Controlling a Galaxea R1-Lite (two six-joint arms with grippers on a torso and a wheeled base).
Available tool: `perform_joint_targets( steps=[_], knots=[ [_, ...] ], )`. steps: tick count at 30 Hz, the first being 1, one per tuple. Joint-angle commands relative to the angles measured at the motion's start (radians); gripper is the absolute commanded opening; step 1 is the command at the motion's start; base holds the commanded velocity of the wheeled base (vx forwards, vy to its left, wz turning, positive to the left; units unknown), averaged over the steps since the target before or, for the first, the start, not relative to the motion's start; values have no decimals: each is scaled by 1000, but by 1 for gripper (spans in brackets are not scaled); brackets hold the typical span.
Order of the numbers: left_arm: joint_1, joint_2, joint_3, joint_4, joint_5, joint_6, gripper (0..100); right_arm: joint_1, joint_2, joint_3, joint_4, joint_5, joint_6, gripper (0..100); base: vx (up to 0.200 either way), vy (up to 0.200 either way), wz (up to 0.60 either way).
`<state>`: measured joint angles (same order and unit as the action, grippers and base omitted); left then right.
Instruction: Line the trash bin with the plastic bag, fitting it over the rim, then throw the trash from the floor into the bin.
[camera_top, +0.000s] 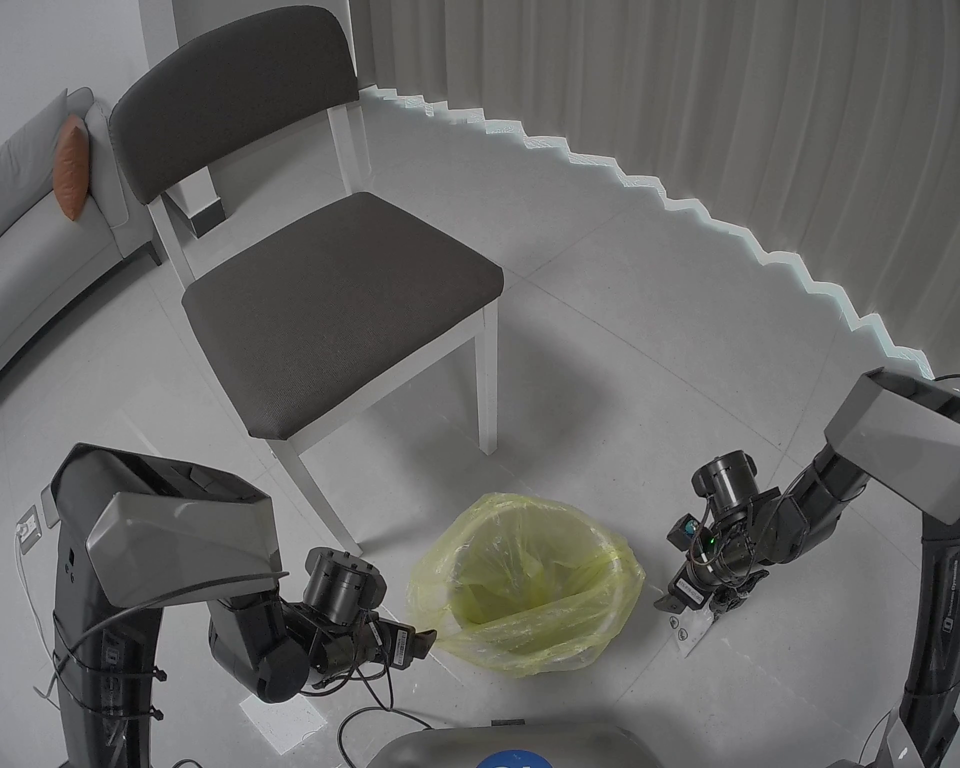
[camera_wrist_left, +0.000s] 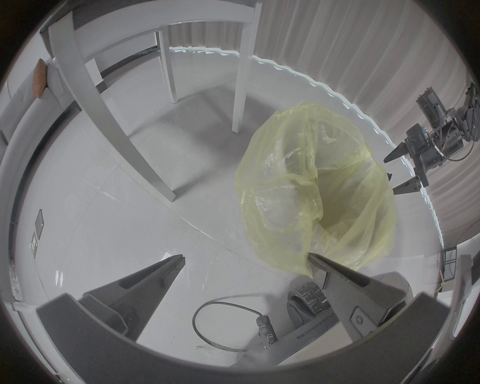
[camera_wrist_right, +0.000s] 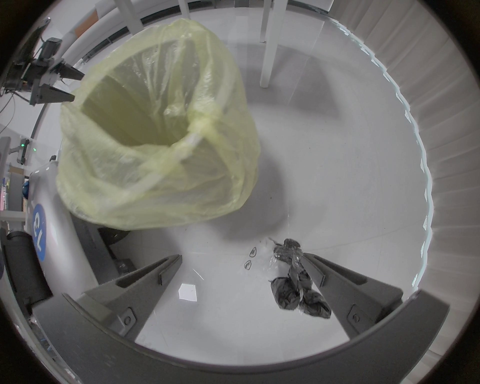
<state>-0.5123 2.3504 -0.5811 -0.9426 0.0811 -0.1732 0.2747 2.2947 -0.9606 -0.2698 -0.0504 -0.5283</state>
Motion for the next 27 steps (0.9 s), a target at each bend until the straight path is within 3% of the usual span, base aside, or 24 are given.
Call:
perform_joint_targets(
  steps=[1, 8, 16, 27],
  knots=[
    [3, 27, 33, -47, -4, -2, 100, 26, -130, 14, -32, 37, 19, 100, 0, 0, 0],
    [-31, 12, 86, -68, -30, -9, 100, 198, -130, -73, -46, 23, 169, 100, 0, 0, 0],
    [-63, 40, 173, -202, -34, -19, 100, 290, 35, -109, -221, -49, 168, 100, 0, 0, 0],
    [-66, 49, 254, -321, -43, -19, 100, 336, 170, -234, -221, -88, 145, 100, 0, 0, 0]
  ],
)
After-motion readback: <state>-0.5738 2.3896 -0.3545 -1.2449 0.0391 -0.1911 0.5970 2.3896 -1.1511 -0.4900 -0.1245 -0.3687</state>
